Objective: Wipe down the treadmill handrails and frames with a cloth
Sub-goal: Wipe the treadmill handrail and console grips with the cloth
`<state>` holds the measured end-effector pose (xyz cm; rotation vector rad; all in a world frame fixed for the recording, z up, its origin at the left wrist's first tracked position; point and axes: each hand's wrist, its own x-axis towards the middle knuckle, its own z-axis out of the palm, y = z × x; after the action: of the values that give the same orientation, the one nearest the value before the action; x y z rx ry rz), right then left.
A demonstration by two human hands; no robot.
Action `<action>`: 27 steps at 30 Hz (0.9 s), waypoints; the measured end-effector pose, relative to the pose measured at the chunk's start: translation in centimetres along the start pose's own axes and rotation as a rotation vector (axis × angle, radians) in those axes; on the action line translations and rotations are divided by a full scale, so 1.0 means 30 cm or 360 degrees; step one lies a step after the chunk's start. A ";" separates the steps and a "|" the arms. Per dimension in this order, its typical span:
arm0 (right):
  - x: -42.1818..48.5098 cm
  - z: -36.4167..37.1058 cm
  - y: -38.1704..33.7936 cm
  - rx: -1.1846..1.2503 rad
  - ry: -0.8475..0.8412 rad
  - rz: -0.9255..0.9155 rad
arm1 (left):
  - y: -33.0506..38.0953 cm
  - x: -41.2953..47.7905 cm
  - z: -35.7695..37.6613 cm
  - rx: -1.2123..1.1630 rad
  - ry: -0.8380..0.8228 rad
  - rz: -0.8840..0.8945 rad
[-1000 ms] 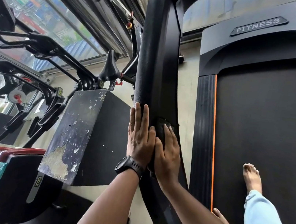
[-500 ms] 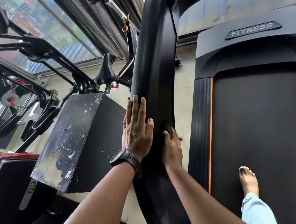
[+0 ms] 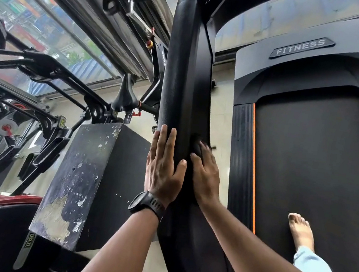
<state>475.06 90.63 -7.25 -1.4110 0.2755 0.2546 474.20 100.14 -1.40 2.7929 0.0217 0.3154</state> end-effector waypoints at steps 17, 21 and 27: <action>0.357 -0.007 -0.098 -0.0224 0.0002 0.0505 | -0.011 0.140 0.002 0.0011 -0.0102 0.0040; 0.228 0.009 -0.103 -0.0369 -0.0003 0.0503 | -0.015 0.141 0.000 -0.0067 -0.0134 0.0013; -0.001 0.030 -0.124 -0.0295 0.0137 -0.0006 | 0.014 0.059 -0.046 -0.0325 -0.0266 -0.0219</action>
<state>476.32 90.98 -3.67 -1.6082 0.3260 0.2209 475.62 100.28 0.40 2.5890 0.1342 0.0467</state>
